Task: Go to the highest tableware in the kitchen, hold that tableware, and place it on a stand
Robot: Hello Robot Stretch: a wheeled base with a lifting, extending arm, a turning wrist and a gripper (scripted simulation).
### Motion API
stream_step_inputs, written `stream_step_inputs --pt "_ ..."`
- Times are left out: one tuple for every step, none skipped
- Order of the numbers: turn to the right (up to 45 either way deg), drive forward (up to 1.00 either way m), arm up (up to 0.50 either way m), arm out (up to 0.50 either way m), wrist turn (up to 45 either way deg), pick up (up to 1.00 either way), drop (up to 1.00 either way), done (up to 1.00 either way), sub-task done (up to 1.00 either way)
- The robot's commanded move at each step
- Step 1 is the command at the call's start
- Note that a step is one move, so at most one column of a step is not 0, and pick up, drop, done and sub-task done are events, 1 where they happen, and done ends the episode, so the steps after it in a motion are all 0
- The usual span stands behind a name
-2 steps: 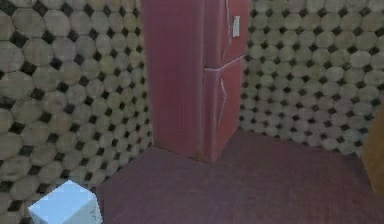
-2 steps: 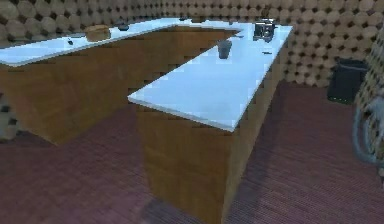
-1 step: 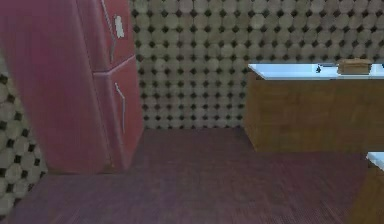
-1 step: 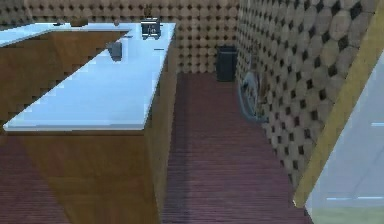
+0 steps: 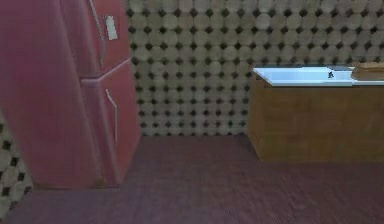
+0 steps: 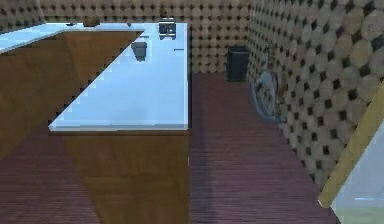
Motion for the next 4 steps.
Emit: stream_step_inputs --pt "18.0 0.00 0.00 0.00 0.0 0.00 0.00 0.00 0.00" --pt "0.0 0.75 0.00 0.00 0.0 0.00 0.00 0.00 0.00" --pt "0.0 0.50 0.00 0.00 0.0 0.00 0.00 0.00 0.00" --pt "45.0 0.00 0.00 0.00 0.0 0.00 0.00 0.00 0.00"
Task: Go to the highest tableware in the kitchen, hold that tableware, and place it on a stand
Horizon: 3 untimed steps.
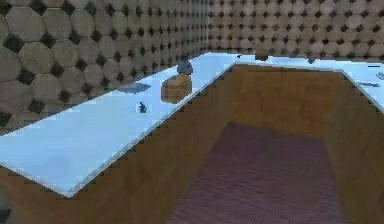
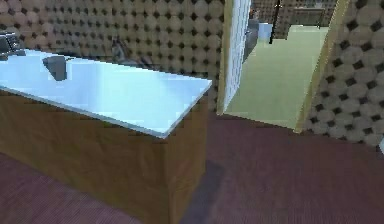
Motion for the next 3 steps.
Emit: stream_step_inputs --pt "21.0 0.00 0.00 0.00 0.0 0.00 0.00 0.00 0.00" --pt "0.0 0.70 0.00 0.00 0.0 0.00 0.00 0.00 0.00" --pt "-45.0 0.00 0.00 0.00 0.0 0.00 0.00 0.00 0.00"
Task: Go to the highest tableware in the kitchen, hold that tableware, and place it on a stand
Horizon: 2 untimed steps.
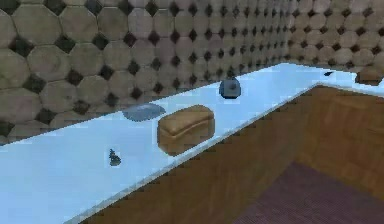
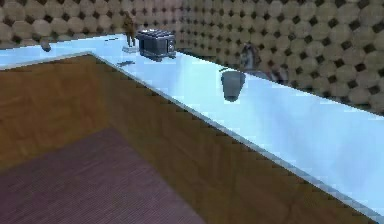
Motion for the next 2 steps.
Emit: stream_step_inputs --pt "45.0 0.00 0.00 0.00 0.0 0.00 0.00 0.00 0.00" --pt "45.0 0.00 0.00 0.00 0.0 0.00 0.00 0.00 0.00"
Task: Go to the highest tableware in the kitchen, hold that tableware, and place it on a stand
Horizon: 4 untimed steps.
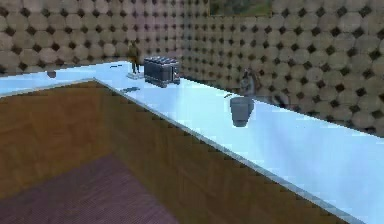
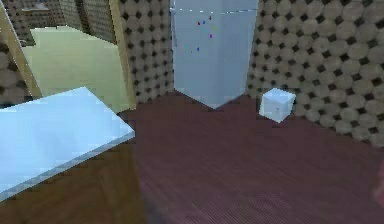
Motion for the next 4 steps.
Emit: stream_step_inputs --pt "45.0 0.00 0.00 0.00 0.0 0.00 0.00 0.00 0.00" --pt "0.0 0.10 0.00 0.00 0.0 0.00 0.00 0.00 0.00" --pt "-45.0 0.00 0.00 0.00 0.0 0.00 0.00 0.00 0.00" --pt "-45.0 0.00 0.00 0.00 0.0 0.00 0.00 0.00 0.00"
